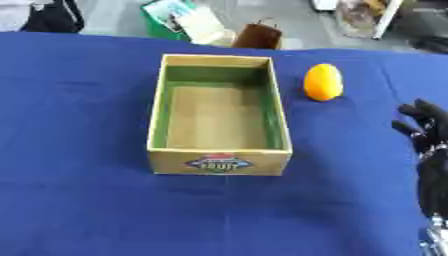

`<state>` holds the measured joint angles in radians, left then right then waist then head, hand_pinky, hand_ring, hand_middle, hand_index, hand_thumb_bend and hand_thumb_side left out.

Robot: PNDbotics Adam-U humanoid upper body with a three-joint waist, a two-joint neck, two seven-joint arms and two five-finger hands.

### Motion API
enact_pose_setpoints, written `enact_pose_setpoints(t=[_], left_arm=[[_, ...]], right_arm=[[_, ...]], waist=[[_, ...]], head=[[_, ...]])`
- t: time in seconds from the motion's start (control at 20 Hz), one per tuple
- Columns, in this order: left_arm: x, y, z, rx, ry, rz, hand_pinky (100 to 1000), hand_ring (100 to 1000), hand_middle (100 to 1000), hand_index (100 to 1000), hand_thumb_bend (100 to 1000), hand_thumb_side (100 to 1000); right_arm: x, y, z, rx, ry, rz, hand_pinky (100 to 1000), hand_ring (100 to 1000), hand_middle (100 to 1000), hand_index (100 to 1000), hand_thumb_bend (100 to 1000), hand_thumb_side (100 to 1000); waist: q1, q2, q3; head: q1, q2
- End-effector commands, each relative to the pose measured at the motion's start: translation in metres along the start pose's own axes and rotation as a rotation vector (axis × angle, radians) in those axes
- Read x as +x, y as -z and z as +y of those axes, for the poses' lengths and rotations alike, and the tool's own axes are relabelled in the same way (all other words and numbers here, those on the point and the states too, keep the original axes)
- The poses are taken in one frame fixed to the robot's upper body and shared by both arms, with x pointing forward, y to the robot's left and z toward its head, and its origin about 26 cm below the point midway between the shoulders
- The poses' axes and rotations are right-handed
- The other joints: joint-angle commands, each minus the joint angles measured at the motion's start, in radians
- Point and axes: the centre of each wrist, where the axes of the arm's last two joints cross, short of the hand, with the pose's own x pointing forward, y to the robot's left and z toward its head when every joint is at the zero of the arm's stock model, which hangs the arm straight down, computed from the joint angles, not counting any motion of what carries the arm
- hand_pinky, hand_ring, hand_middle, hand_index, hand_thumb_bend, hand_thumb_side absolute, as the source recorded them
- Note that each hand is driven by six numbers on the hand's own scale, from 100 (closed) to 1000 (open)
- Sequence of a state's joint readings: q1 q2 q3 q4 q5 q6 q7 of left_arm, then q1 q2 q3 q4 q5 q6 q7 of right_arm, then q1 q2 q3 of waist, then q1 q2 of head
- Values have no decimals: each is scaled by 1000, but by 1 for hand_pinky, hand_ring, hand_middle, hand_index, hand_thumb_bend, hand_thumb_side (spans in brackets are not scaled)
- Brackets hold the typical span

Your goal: Pick up objects on the table and place them in the box.

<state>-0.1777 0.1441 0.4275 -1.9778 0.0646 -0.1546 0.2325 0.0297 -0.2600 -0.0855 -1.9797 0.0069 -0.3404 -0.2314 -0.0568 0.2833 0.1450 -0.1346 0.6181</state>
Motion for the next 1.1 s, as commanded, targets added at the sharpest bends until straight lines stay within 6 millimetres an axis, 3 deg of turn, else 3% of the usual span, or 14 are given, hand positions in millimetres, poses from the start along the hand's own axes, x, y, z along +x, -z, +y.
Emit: enact_pose_setpoints(t=[0.05, 0.5, 1.1], left_arm=[[8, 6, 0, -11, 2, -36, 565, 433, 461, 597, 100, 828], [7, 4, -1, -19, -1, -26, 564, 433, 461, 597, 100, 827], [7, 2, -2, -52, -8, -16, 564, 432, 461, 596, 100, 824]], right_arm=[[6, 5, -2, 7, 0, -30, 815, 914, 730, 868, 100, 1000], [12, 22, -15, 28, -77, -60, 828, 927, 746, 874, 100, 1000], [44, 83, -41, 197, -423, -140, 848, 966, 816, 904, 100, 1000]], waist=[[5, -18, -3], [14, -28, -10], [23, -35, -20]], head=[[12, 7], [8, 25], [-9, 21]])
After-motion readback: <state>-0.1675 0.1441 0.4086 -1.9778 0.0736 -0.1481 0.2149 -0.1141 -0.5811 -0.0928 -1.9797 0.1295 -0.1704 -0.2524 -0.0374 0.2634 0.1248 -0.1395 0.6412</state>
